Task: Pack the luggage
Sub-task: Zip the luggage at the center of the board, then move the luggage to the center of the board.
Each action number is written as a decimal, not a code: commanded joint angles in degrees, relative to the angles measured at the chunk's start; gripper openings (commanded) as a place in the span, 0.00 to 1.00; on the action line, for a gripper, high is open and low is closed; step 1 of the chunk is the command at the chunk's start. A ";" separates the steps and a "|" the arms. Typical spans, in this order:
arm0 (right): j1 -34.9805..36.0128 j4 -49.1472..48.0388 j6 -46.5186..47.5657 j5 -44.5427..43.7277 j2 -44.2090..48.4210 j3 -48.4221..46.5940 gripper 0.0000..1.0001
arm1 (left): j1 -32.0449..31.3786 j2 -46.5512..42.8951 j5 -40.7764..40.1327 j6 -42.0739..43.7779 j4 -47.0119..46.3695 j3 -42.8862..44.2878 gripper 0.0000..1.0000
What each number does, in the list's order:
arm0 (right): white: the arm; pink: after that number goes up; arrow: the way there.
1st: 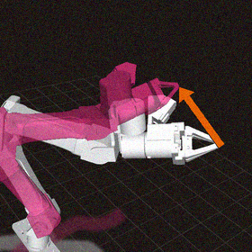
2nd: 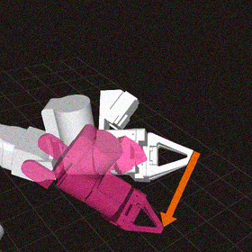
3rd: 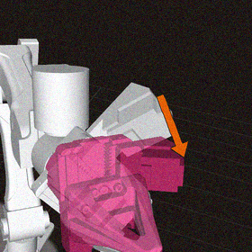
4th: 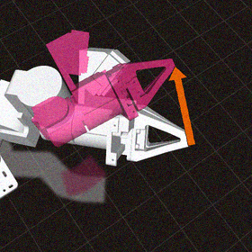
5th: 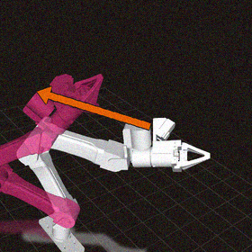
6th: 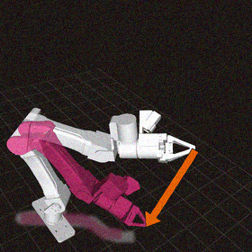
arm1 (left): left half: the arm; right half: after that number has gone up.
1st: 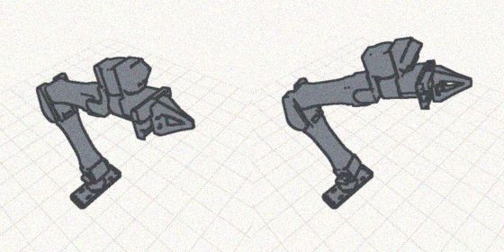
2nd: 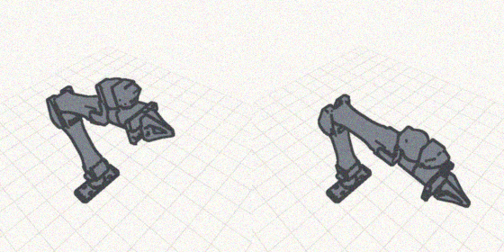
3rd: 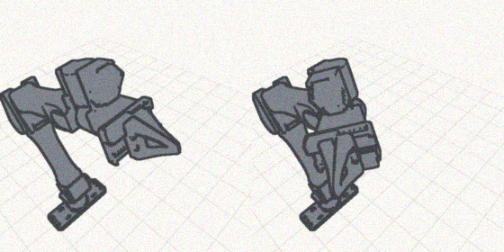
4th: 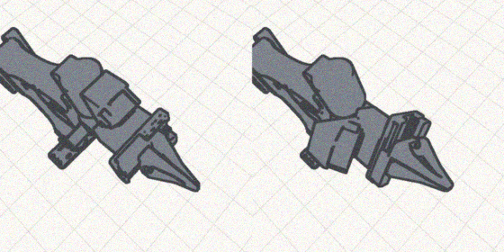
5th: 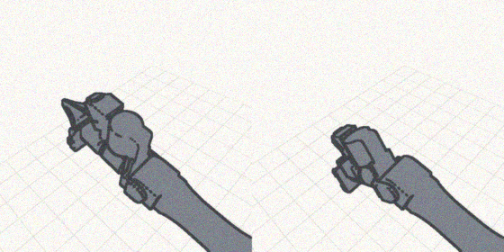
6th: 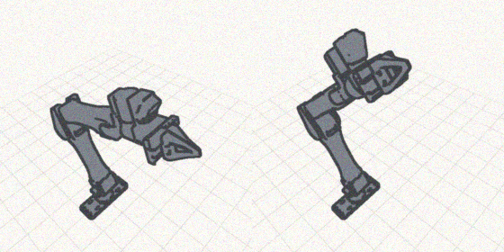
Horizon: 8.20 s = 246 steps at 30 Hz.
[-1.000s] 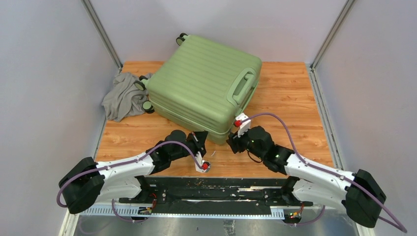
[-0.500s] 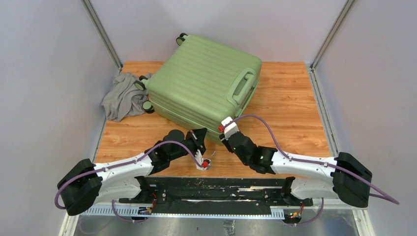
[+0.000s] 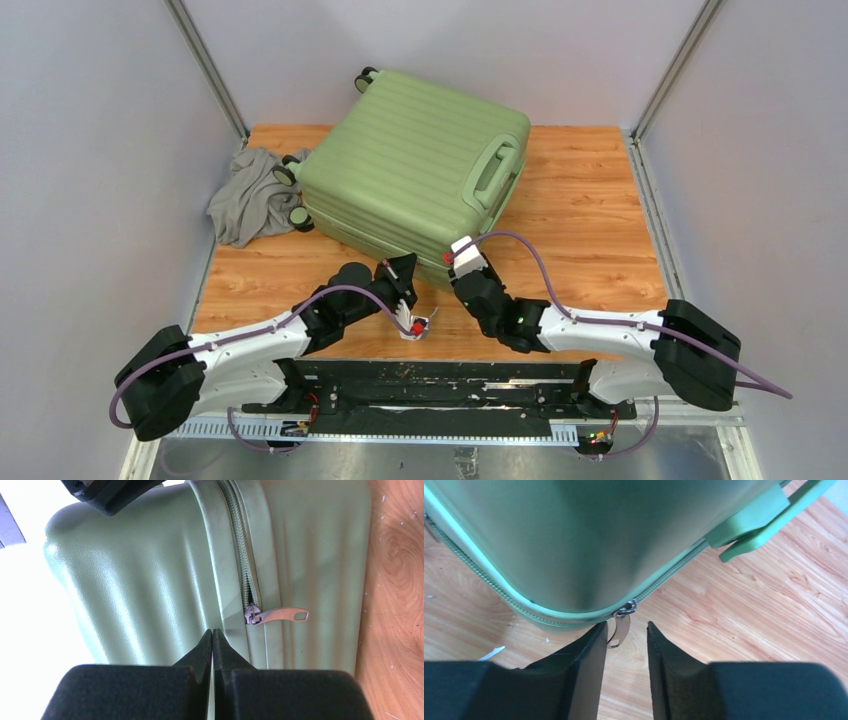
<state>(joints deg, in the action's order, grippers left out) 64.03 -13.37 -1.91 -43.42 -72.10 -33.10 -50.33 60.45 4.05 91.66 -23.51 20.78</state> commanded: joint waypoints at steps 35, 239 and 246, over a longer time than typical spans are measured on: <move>-8.26 -6.58 -1.41 22.54 13.18 8.06 0.00 | 0.23 -1.57 1.99 0.67 -2.42 0.32 0.00; 1.25 -7.51 -16.73 37.86 17.50 5.09 0.00 | 42.98 15.11 22.01 -42.30 64.68 45.24 0.00; 1.25 -4.39 -18.09 34.56 20.40 6.43 0.00 | 41.54 9.37 17.49 -44.83 63.45 41.05 0.00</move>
<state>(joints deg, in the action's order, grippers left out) 62.67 -11.86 -17.39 -14.17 -54.41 -24.58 -5.30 71.42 12.95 54.24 34.92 63.88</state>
